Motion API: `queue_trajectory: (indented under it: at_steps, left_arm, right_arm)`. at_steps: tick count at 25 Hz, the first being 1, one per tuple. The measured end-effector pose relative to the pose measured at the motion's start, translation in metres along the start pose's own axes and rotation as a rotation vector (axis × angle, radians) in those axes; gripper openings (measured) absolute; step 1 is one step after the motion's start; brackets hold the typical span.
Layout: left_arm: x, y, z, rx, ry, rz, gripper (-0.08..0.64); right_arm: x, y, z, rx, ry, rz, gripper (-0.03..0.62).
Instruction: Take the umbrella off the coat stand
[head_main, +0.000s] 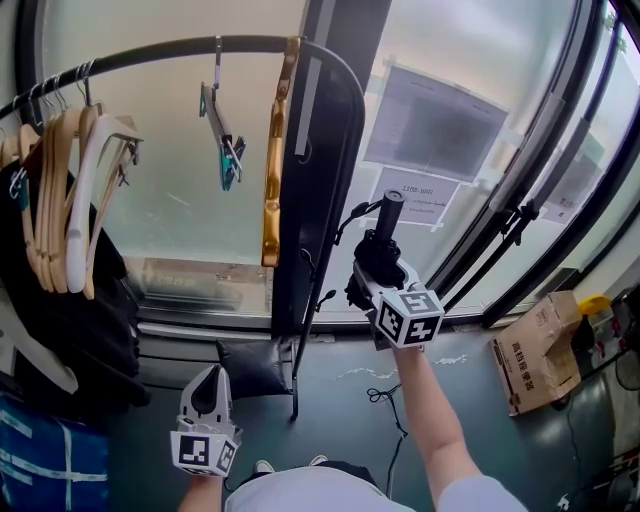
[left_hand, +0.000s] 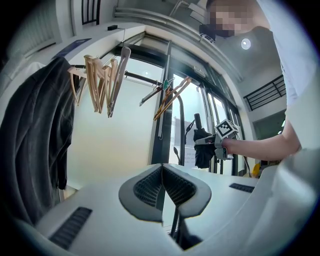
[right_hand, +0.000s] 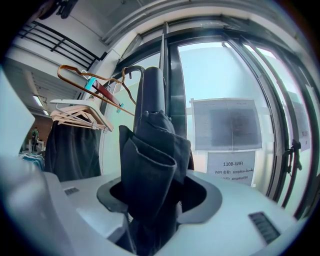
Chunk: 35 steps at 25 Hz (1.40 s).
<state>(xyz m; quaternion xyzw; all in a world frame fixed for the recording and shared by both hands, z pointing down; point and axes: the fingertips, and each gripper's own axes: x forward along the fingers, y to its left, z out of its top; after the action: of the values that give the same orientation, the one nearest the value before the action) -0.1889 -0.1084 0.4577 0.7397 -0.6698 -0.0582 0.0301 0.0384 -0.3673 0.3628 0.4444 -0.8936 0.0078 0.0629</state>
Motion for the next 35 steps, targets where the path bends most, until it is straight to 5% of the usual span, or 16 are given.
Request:
queue_trajectory:
  at_steps: [35]
  left_arm:
    - [0.014, -0.001, 0.001, -0.002, -0.002, 0.025, 0.026]
  right_arm:
    - [0.005, -0.03, 0.029, 0.023, -0.053, 0.002, 0.241]
